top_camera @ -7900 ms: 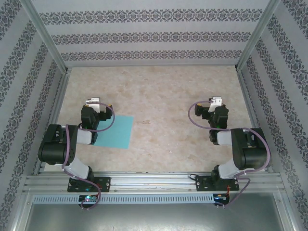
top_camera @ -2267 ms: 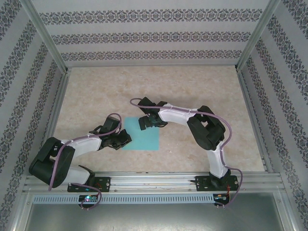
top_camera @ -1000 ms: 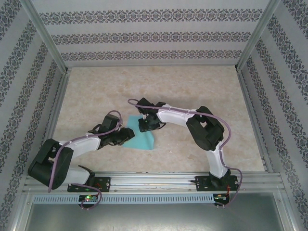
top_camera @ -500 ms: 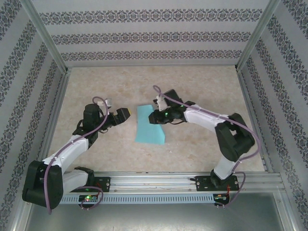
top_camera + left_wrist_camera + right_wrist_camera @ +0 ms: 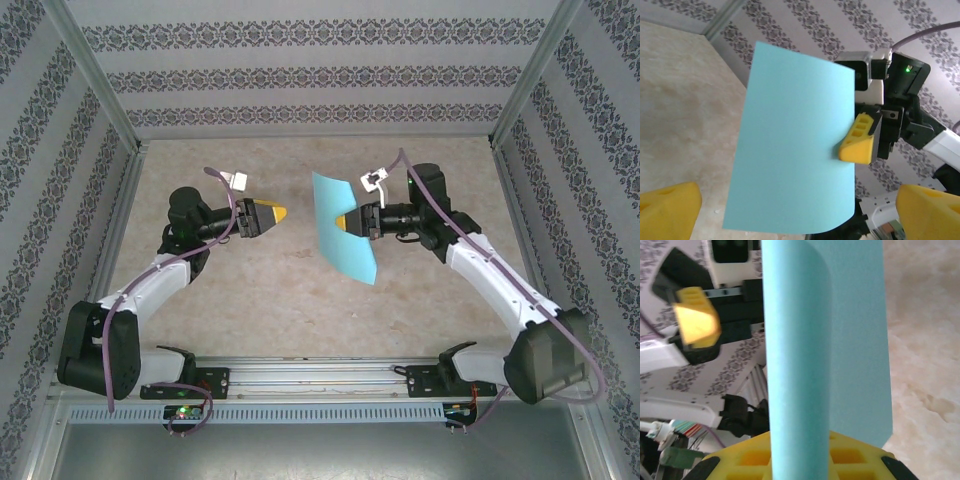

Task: Fold a paper plane with a square sheet of paper (fold left side to right side)
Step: Pick up the square sheet of paper from the center of the table, then place a square sheet of paper at the center of the table.

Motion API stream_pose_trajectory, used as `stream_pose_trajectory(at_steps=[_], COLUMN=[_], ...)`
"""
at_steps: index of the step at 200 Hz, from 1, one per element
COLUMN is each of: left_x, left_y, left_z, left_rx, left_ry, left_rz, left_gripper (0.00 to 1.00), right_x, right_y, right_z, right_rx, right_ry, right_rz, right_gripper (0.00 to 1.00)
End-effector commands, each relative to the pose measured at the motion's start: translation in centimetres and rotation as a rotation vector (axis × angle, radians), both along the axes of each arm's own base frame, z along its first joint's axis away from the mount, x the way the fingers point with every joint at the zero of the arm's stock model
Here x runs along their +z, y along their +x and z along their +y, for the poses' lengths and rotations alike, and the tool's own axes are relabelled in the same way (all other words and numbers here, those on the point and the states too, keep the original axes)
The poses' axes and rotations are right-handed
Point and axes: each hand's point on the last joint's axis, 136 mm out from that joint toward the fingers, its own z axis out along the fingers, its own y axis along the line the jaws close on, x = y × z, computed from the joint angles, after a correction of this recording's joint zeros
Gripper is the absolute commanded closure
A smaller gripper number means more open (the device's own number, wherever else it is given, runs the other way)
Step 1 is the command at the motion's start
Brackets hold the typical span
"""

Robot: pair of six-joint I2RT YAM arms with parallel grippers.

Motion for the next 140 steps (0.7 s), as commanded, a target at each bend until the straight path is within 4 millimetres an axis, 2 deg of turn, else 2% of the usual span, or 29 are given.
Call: stream_pose_trajectory(at_steps=[1,51,71,83,93,100,110,124,140], left_x=[1.9,2.6,3.5,3.8,4.1,4.1,4.2,4.2,3.9], left_y=[-1.6,-2.9,-4.0,-4.5,-4.8,-5.0,-5.1,-5.0,-4.8], left_z=[-1.0,-2.9,-3.8,-4.2,-4.5,-4.6,-4.7,-4.7,-4.7], left_rx=[-0.118,-0.231,-0.286,-0.311,-0.328,-0.338,-0.35,-0.348,-0.338], left_ry=[-0.009,-0.013,-0.019,-0.019,-0.019,-0.018,-0.016,-0.017,-0.013], left_rz=[-0.105,-0.118,-0.141,-0.151,-0.153,-0.152,-0.148,-0.143,-0.138], left_gripper=[0.0,0.0,0.01,0.04,0.12,0.21,0.37,0.66,0.87], right_x=[3.7,7.0,7.1,6.8,6.5,6.3,5.8,5.2,4.6], right_y=[-2.2,-4.4,-3.9,-3.4,-3.1,-2.9,-2.6,-2.0,-1.5], right_z=[0.3,1.6,1.8,1.9,1.9,2.0,2.0,1.8,1.3], right_rx=[0.114,0.213,0.199,0.186,0.18,0.177,0.167,0.141,0.108], right_ry=[0.085,0.133,0.121,0.11,0.104,0.1,0.089,0.067,0.049], right_rz=[-0.066,-0.131,-0.139,-0.141,-0.136,-0.131,-0.125,-0.12,-0.116], right_gripper=[0.8,0.8,0.8,0.8,0.8,0.8,0.79,0.79,0.78])
